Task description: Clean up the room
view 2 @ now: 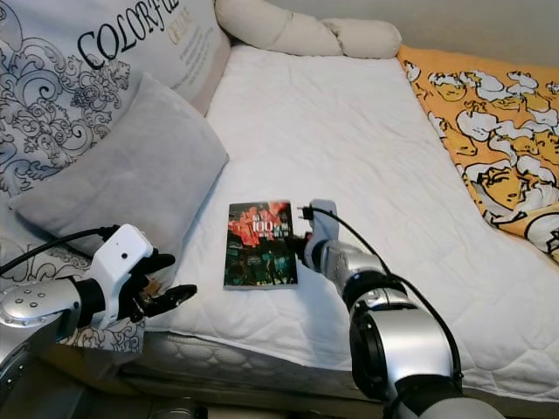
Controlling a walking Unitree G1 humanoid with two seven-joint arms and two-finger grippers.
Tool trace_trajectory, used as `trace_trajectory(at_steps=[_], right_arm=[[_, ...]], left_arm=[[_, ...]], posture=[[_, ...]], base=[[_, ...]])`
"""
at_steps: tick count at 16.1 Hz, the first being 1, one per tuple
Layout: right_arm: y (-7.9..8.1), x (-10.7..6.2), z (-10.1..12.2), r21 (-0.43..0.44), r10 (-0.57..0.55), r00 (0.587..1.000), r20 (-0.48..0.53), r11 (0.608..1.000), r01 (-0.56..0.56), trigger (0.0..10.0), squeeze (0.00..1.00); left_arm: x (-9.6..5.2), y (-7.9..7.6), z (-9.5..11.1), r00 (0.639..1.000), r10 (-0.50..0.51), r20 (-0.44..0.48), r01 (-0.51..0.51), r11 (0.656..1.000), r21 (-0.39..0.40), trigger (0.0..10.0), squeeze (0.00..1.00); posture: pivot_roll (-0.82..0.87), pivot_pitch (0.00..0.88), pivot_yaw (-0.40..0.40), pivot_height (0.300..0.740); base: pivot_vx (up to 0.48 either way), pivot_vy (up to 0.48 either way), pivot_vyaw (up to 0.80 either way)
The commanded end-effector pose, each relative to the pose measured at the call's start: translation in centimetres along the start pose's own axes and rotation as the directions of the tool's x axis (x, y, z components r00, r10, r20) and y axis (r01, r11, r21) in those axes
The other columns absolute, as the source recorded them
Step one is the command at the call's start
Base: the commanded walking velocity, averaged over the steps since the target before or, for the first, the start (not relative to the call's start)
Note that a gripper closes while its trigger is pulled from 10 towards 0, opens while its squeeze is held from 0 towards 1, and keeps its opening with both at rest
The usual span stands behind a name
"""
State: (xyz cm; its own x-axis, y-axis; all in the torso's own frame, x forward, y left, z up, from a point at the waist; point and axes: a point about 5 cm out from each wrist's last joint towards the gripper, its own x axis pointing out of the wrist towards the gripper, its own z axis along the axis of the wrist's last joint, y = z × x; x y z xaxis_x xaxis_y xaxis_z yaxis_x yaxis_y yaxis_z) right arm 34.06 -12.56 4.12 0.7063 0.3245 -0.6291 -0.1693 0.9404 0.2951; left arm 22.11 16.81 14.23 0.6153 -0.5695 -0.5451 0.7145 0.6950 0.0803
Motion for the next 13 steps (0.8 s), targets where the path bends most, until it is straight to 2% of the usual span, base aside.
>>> trace_trajectory(at_steps=[1, 3, 4, 5, 6, 7, 9, 10, 11, 13], right_arm=[[-0.8, -0.2, -0.5, 0.016, -0.029, 1.0, -0.008, 0.999, 0.029, 10.0, 1.0], [-1.7, -0.4, -1.0, 0.008, -0.043, 0.999, 0.0, 0.999, 0.043, 10.0, 1.0], [-2.1, -0.6, -0.6, 0.031, -0.036, 0.999, 0.037, 0.999, 0.035, 10.0, 1.0], [-2.4, -0.8, -0.3, 0.038, -0.039, 0.997, 0.065, 0.999, 0.036, 10.0, 1.0], [-2.8, -1.1, 0.6, 0.076, 0.0, 0.991, 0.132, 0.997, -0.01, 10.0, 1.0], [-3.3, -1.4, 1.2, 0.086, 0.003, 0.984, 0.18, 0.996, -0.019, 10.0, 1.0], [-4.3, -2.1, 1.9, 0.012, -0.018, 0.967, 0.255, 1.0, 0.015, 10.0, 1.0], [-4.4, -2.4, 2.0, -0.027, -0.021, 0.957, 0.291, 0.999, 0.031, 10.0, 1.0], [-4.6, -3.2, 1.6, -0.06, -0.071, 0.934, 0.35, 0.993, 0.098, 10.0, 1.0], [-4.2, -3.7, 1.4, -0.077, -0.068, 0.921, 0.383, 0.991, 0.105, 10.0, 1.0]], left_arm=[[0.2, -0.3, -0.2, 1.0, 0.0, -0.007, 0.0, 1.0, 0.011, 10.0, 0.0], [0.9, -0.4, -0.5, 1.0, 0.012, 0.004, -0.012, 1.0, 0.018, 10.0, 0.0], [1.3, -0.4, -0.6, 0.999, 0.034, 0.021, -0.035, 0.999, 0.01, 10.0, 0.0], [1.5, -0.3, -0.6, 0.997, 0.061, 0.038, -0.061, 0.998, -0.008, 10.0, 0.0], [2.0, 0.0, -0.5, 0.987, 0.139, 0.086, -0.134, 0.989, -0.057, 10.0, 0.0], [2.3, 0.7, -0.3, 0.965, 0.23, 0.125, -0.221, 0.972, -0.086, 10.0, 0.0], [2.5, 2.0, 0.2, 0.896, 0.403, 0.187, -0.374, 0.911, -0.174, 10.0, 0.0], [2.5, 2.4, 0.2, 0.873, 0.449, 0.192, -0.41, 0.887, -0.211, 10.0, 0.0], [2.5, 2.5, 0.0, 0.844, 0.502, 0.19, -0.451, 0.855, -0.257, 10.0, 0.0], [2.6, 2.4, -0.1, 0.835, 0.515, 0.193, -0.462, 0.847, -0.263, 10.0, 0.0]], posture=[[0.18, 0.0, -0.053, 0.74], [0.14, 0.0, -0.056, 0.74], [0.13, 0.0, -0.055, 0.74], [0.11, 0.0, -0.053, 0.74], [0.1, 0.0, -0.051, 0.74], [0.08, 0.0, -0.047, 0.74], [0.05, 0.0, -0.046, 0.74], [0.04, 0.0, -0.045, 0.74], [0.02, 0.0, -0.048, 0.74], [0.01, 0.0, -0.052, 0.74]], base=[[0.0, 0.0, 0.0], [0.0, 0.0, 0.0], [0.0, 0.0, 0.0], [0.0, 0.0, 0.0], [0.0, 0.0, 0.0], [0.0, 0.0, 0.0], [0.0, 0.0, 0.0], [0.0, 0.0, 0.0], [0.0, -0.48, 0.0], [0.0, -0.48, 0.0]])
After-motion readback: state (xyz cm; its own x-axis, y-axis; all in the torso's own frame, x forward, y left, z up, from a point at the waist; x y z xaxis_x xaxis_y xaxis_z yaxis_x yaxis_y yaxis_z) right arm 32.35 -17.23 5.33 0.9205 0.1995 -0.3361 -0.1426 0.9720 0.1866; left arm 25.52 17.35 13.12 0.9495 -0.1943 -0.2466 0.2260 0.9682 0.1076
